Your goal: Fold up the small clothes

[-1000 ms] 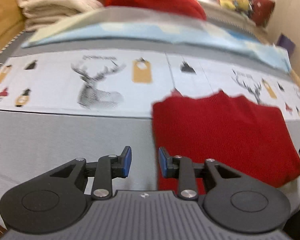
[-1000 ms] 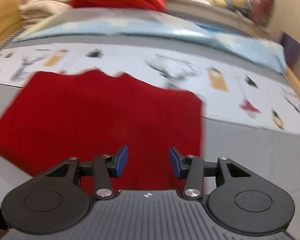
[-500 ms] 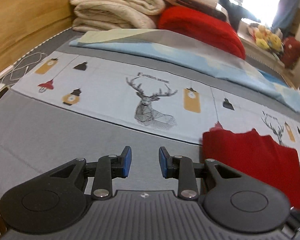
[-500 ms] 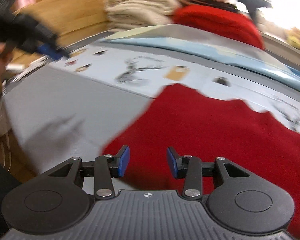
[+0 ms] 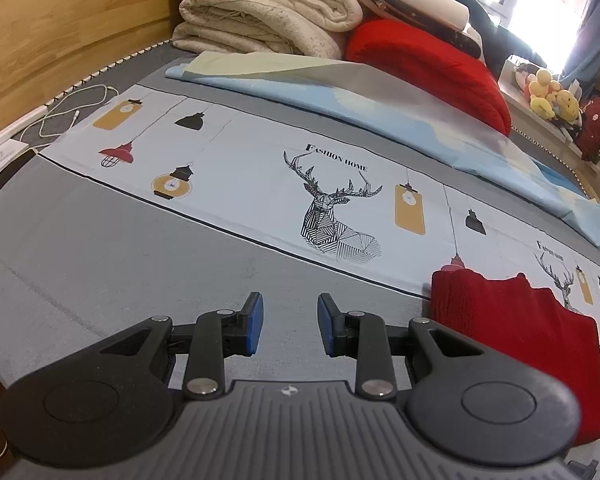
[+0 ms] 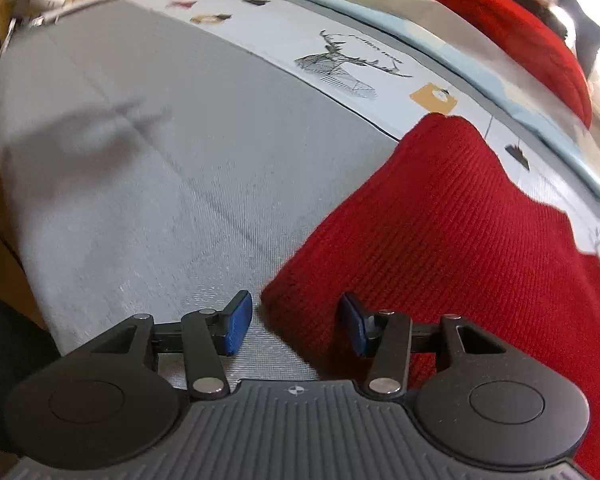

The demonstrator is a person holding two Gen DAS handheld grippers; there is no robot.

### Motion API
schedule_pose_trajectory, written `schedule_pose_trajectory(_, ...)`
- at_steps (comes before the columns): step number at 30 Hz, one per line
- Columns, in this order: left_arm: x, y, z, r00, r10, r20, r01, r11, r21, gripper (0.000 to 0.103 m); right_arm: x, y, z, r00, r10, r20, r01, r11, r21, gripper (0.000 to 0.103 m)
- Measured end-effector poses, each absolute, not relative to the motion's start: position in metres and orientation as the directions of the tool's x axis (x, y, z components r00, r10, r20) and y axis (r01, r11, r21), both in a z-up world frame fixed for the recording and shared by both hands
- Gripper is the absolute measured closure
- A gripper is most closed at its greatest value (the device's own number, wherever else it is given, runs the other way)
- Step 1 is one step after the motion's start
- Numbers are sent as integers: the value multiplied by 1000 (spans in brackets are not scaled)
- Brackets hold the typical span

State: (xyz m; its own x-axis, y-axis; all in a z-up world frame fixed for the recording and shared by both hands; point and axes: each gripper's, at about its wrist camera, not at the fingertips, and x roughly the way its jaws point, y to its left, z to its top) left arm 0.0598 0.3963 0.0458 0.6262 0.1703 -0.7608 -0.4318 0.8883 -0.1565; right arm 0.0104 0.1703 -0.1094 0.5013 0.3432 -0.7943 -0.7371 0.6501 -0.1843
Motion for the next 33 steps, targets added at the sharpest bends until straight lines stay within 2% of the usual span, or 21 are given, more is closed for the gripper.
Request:
schedule_pose_trajectory(3, 63, 395, 45, 623, 169, -764, -428, 891, -152, 70, 10, 170, -111, 506, 341, -792, -744, 638, -200, 52)
schedule_pose_trajectory(8, 67, 387, 46, 623, 166, -764, -416, 898, -144, 70, 11, 171, -109, 510, 347, -787, -768, 596, -235, 78)
schedule_pose_trajectory(10, 70, 383, 46, 619, 164, -768, -414, 899, -142, 70, 14, 165, -97, 506, 372, -778, -765, 611, -206, 83)
schedule_pose_trajectory(14, 77, 371, 50, 630, 144, -763, -412, 895, -172, 70, 33, 123, -38, 530, 479, -699, -673, 740, -3, 85)
schedule_pose_trajectory(17, 90, 352, 50, 633, 113, -766, -386, 904, -185, 70, 52, 48, 11, 605, 544, -581, -528, 821, 218, 85)
schedule_pose_trajectory(20, 106, 324, 50, 635, 94, -767, -336, 928, -164, 70, 62, -51, 36, 732, 498, -465, -349, 860, 372, 85)
schedule_pose_trajectory(22, 116, 303, 48, 635, 85, -768, -300, 943, -145, 70, 63, -116, 34, 807, 392, -442, -214, 892, 399, 85)
schedule_pose_trajectory(24, 128, 279, 45, 633, 74, -771, -264, 956, -125, 70, 63, -175, 17, 838, 254, -483, -52, 918, 393, 85)
schedule_pose_trajectory(25, 133, 269, 44, 632, 68, -772, -249, 961, -118, 70, 64, -204, 4, 825, 180, -536, 48, 922, 384, 85)
schedule_pose_trajectory(27, 143, 248, 41, 629, 54, -776, -212, 972, -103, 70, 70, -253, -32, 722, 83, -687, 230, 907, 352, 84)
schedule_pose_trajectory(29, 154, 226, 37, 622, 43, -782, -175, 981, -86, 70, 75, -288, -64, 570, 64, -819, 345, 886, 309, 77)
schedule_pose_trajectory(31, 162, 208, 33, 614, 33, -789, -147, 986, -73, 70, 73, -316, -73, 512, 71, -856, 424, 846, 324, 72)
schedule_pose_trajectory(32, 166, 199, 31, 611, 27, -791, -134, 989, -69, 70, 72, -328, -69, 521, 77, -850, 431, 836, 340, 65)
schedule_pose_trajectory(33, 170, 190, 29, 607, 22, -794, -122, 990, -66, 70, 73, -336, -61, 536, 74, -841, 427, 835, 346, 65)
